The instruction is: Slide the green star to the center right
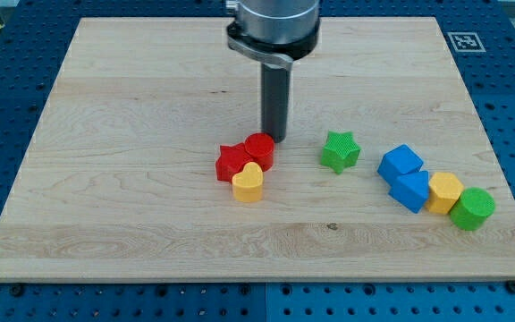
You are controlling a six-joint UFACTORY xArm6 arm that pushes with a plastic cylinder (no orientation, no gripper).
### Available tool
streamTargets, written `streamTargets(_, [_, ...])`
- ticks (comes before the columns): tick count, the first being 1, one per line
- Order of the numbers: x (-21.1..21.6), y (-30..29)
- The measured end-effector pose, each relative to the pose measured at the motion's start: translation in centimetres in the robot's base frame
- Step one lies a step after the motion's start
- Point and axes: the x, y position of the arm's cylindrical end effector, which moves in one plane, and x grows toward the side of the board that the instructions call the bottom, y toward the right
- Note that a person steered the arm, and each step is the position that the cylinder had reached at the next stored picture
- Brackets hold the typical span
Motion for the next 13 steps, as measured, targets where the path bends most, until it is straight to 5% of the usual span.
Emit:
streamTargets(5, [7.7,11.9])
streamTargets(13, [-2.4,7.8])
